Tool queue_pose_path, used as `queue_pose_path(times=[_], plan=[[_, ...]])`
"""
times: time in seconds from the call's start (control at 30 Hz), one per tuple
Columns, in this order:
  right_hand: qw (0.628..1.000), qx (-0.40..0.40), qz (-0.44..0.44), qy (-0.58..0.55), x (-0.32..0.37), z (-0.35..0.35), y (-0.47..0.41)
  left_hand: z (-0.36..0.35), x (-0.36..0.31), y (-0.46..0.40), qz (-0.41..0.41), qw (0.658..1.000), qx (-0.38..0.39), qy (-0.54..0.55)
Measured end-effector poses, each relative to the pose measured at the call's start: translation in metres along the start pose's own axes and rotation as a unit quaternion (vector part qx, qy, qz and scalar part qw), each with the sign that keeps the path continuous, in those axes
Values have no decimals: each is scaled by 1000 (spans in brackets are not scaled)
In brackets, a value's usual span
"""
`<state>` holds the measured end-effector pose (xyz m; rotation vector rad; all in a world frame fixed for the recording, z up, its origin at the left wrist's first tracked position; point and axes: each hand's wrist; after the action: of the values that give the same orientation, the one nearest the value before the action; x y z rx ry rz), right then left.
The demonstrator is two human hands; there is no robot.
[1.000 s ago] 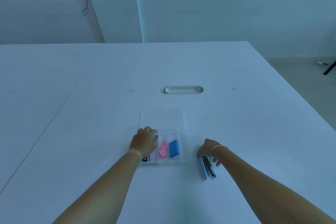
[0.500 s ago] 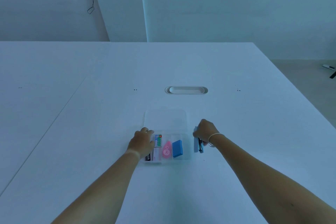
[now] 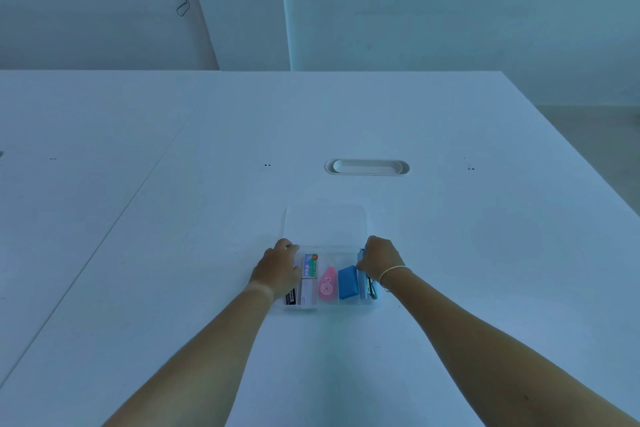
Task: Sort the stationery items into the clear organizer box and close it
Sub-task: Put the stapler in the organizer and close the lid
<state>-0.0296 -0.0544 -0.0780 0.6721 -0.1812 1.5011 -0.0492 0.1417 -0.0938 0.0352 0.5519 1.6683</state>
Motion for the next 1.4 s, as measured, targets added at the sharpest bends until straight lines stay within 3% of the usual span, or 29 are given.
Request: queue_pose_path(times=[0.33,0.47,0.6,0.77,0.9,1.0,1.17,1.23,1.3,1.4], plan=[[998,-18,12,53,-23,-11,-4,2,0,1,-1,1000,-1,26],[995,-76,16,-58,-26,-10,-1,4,-1,1,22,995,0,94],[973,-66,-42,-216,-25,-6,-5,13,-9,0,85,970,10,227],[922,-31,-99,-372,-20,0,-17,21,-16,-10,163,889,77,421],[875,-4,-133,-466,-23,5,-21,27,-18,-16,232,760,130,592],[829,-15,-136,-542,-27,8,-21,30,-16,-18,243,723,121,635],[792,-31,-112,-599,-36,11,-22,29,-11,-23,201,717,105,659],[785,-23,-97,-612,-39,8,-17,28,-12,-17,178,736,114,643],[808,-8,-78,-584,-44,5,-10,23,-12,-13,163,772,131,600],[878,41,-29,-477,-56,0,-3,20,-7,-2,115,838,168,506]])
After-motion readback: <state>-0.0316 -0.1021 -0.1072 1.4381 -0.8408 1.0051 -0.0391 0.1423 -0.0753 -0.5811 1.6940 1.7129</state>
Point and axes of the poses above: each hand's wrist, its own y-axis away from the middle knuckle, its own z-axis out of the back of the hand, x = y × z, and after that the axes turned 9 degrees about z, right-handed
